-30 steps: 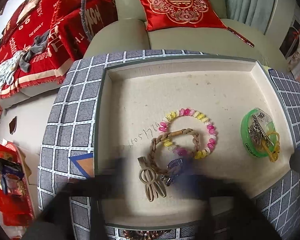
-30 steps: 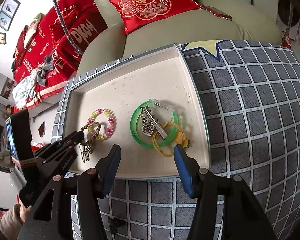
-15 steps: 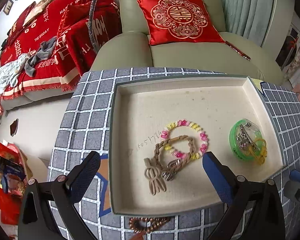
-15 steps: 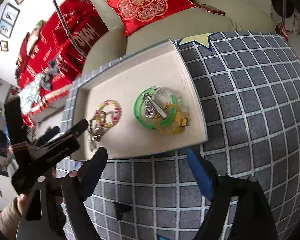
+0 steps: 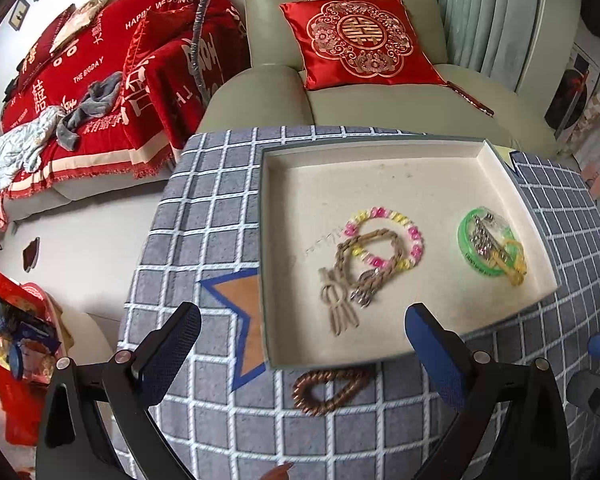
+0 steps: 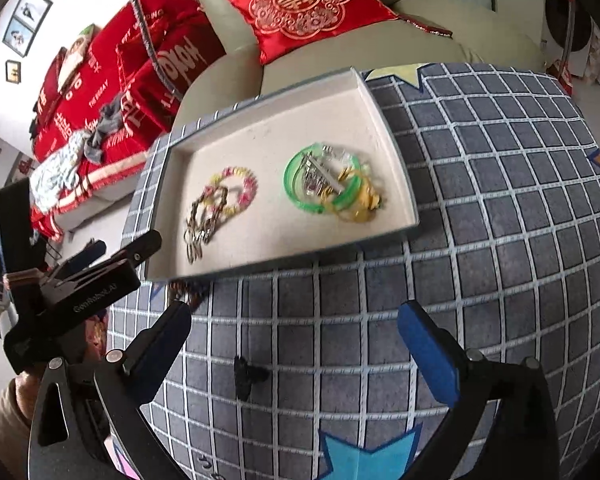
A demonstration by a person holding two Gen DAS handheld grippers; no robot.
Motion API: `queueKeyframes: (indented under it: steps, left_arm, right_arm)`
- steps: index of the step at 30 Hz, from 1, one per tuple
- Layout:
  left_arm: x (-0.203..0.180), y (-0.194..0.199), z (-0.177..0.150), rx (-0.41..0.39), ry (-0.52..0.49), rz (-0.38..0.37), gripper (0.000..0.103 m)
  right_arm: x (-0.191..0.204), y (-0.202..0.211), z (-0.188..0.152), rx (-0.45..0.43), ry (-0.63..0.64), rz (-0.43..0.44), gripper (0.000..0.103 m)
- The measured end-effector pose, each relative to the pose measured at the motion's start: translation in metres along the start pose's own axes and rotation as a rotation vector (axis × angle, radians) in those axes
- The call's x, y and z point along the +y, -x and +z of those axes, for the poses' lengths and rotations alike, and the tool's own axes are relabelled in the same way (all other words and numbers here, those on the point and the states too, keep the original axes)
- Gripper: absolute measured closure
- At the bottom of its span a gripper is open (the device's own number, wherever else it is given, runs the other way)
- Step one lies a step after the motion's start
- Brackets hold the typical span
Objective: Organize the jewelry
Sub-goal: 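Move both tools back toward the black claw clip and brown bead bracelet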
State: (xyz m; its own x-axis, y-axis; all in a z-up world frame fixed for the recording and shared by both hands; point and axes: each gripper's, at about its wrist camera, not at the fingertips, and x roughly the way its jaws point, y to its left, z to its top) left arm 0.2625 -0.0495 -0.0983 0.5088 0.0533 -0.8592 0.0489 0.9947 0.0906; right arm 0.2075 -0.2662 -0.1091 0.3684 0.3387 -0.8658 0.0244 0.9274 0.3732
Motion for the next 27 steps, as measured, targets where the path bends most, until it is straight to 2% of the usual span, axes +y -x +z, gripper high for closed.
queueKeyframes:
  steps: [4,7,11,17,20,27]
  left_arm:
    - [0.011,0.008,-0.012,-0.008,0.0,0.022,0.0]
    - [0.024,0.012,-0.025,0.001,0.025,0.006,0.0]
    - [0.042,0.013,-0.055,0.039,0.076,-0.022,0.0]
    - [0.045,0.003,-0.09,0.125,0.081,-0.07,0.0]
    - [0.047,0.0,-0.094,0.131,0.099,-0.091,0.0]
    - [0.051,-0.017,-0.081,0.146,0.167,-0.128,0.0]
  right_arm:
    - [0.007,0.002,-0.012,0.013,0.01,0.0,0.0]
    - [0.013,0.002,-0.021,0.024,0.02,-0.004,0.0]
    - [0.019,-0.002,-0.035,0.052,0.016,0.002,0.0]
    - [0.025,-0.013,-0.057,0.098,0.017,-0.008,0.0]
    - [0.027,-0.02,-0.067,0.124,0.022,-0.023,0.0]
    - [0.034,-0.03,-0.08,0.14,0.062,-0.064,0.0]
